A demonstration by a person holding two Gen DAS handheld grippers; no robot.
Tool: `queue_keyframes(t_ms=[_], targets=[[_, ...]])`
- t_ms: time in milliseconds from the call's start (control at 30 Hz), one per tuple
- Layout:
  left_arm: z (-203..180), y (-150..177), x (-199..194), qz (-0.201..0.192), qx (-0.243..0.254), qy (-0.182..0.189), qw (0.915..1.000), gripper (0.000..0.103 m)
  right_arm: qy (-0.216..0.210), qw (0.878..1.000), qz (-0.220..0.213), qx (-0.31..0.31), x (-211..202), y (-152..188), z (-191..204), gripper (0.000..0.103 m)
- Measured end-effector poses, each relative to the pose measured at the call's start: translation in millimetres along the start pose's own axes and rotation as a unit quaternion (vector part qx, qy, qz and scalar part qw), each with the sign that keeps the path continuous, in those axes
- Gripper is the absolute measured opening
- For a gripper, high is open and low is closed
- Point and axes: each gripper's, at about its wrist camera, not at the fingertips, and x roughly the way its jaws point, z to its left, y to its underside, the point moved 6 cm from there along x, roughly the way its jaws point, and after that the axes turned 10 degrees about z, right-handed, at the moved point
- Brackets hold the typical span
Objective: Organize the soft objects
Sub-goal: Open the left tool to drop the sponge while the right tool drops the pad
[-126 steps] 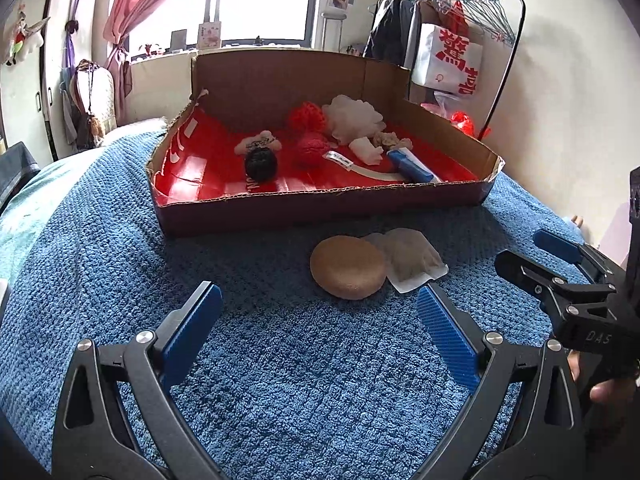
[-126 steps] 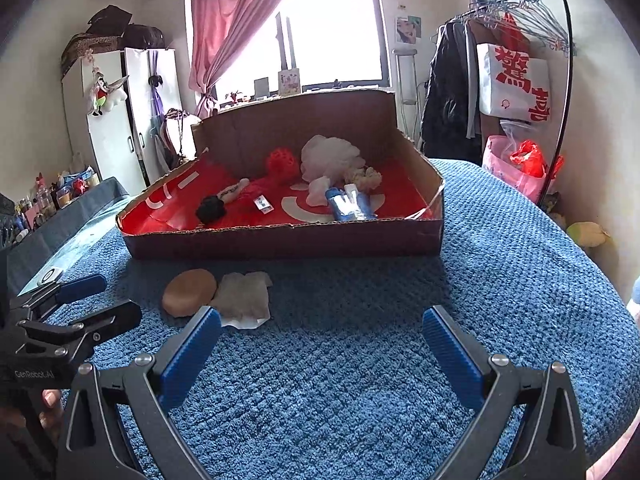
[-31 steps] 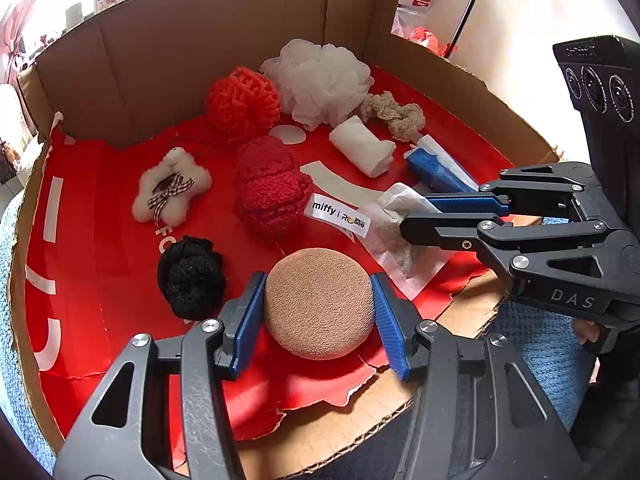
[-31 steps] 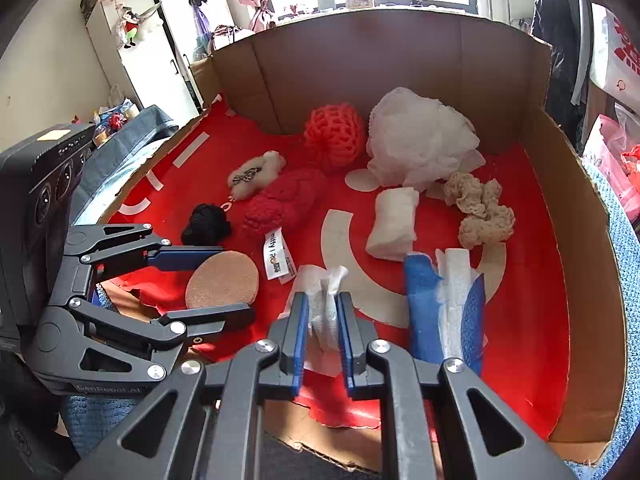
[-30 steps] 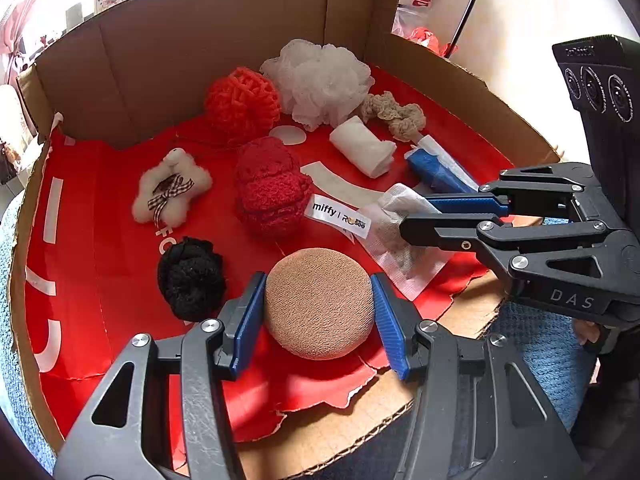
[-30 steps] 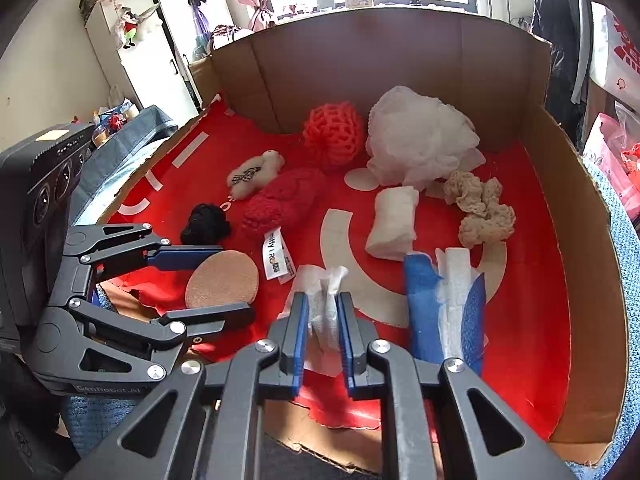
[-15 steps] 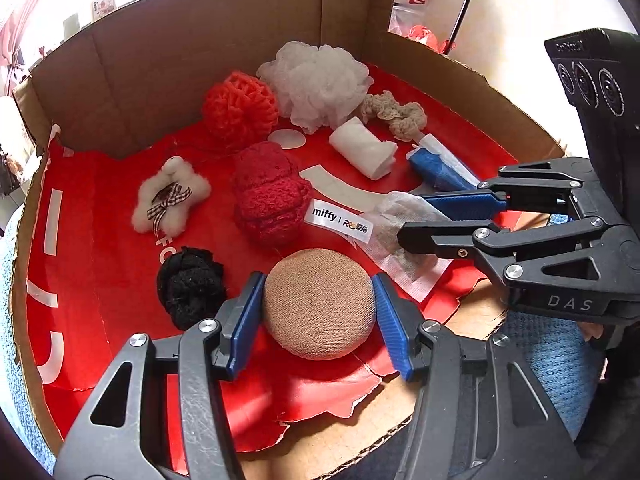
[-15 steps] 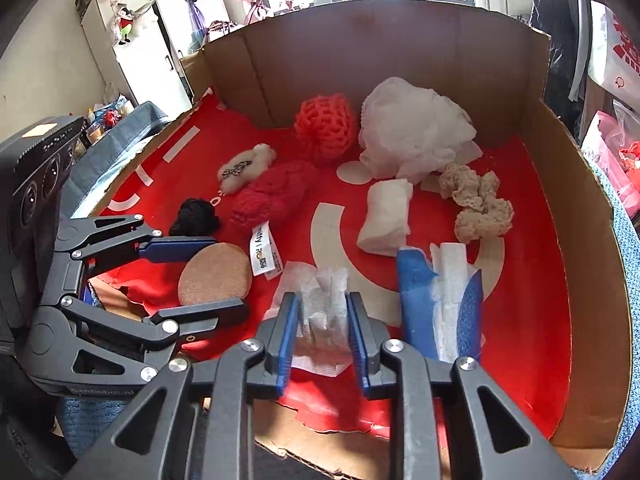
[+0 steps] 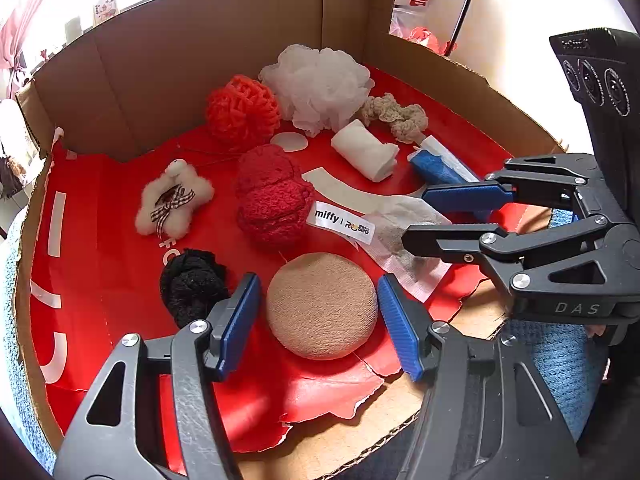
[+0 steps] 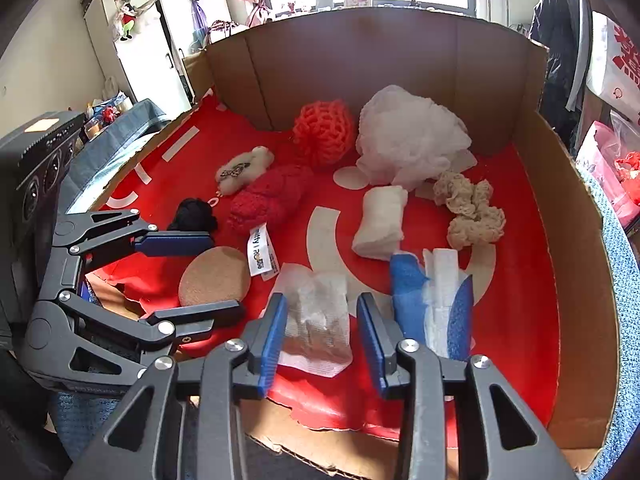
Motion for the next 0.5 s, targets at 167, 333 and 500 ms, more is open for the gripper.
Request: queue_keyframes(t_ms=[167, 333, 500], targets=[[0.0, -0.4, -5.2, -0.009, 0.0, -0.001, 1.0, 0.066, 0.006, 1.0, -0.006, -0.001, -4.9, -0.7, -1.6, 0.047], [1.4, 1.9, -19.0, -0.026, -0.006, -0.007, 0.9996, 0.071, 0.012, 1.0, -0.02, 0.004, -16.5, -0.8, -4.7, 0.055], [3.1, 2.4, -37.7, -0.055, -0.023, -0.009, 0.9982, 0.078, 0.024, 0.999, -0.042, 0.01, -33.3, -1.7, -7.3, 0.065]])
